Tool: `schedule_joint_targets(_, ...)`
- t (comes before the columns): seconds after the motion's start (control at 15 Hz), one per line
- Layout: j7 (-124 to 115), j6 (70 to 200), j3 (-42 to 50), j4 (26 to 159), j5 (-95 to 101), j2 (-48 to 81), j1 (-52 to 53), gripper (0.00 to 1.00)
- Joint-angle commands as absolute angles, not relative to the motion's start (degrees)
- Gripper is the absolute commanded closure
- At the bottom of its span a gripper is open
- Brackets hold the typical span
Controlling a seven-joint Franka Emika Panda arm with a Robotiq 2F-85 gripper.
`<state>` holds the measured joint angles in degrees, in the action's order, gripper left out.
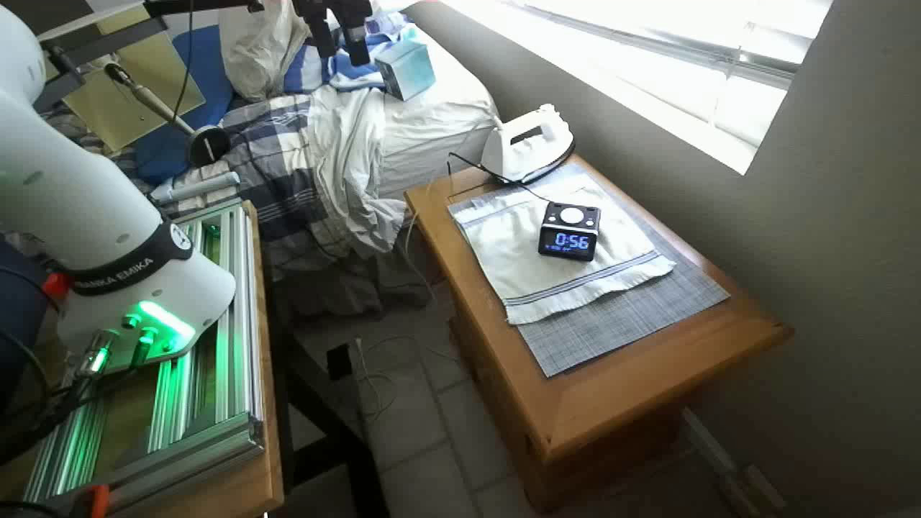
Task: Press a button on the left side of the alarm clock.
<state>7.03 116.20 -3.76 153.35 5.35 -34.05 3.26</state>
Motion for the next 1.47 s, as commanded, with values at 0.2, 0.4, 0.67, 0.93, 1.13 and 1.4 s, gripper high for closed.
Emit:
schedule_joint_targets(0.2, 6.7, 116.1, -3.2, 153.3, 5.7, -34.0, 3.8, 0.0)
schedule_joint_targets(0.4, 6.7, 116.1, -3.2, 153.3, 5.7, -34.0, 3.8, 0.0)
schedule_joint_targets(0.67, 6.7, 116.1, -3.2, 153.3, 5.7, -34.0, 3.8, 0.0)
schedule_joint_targets(0.93, 5.5, 116.2, -3.4, 150.8, 5.6, -30.2, 3.3, 0.0)
schedule_joint_targets(1.13, 0.9, 116.3, -4.0, 148.1, 6.2, -24.3, 1.8, 0.0)
schedule_joint_targets(1.4, -5.8, 117.6, -3.8, 144.5, 7.9, -15.2, -1.2, 0.28)
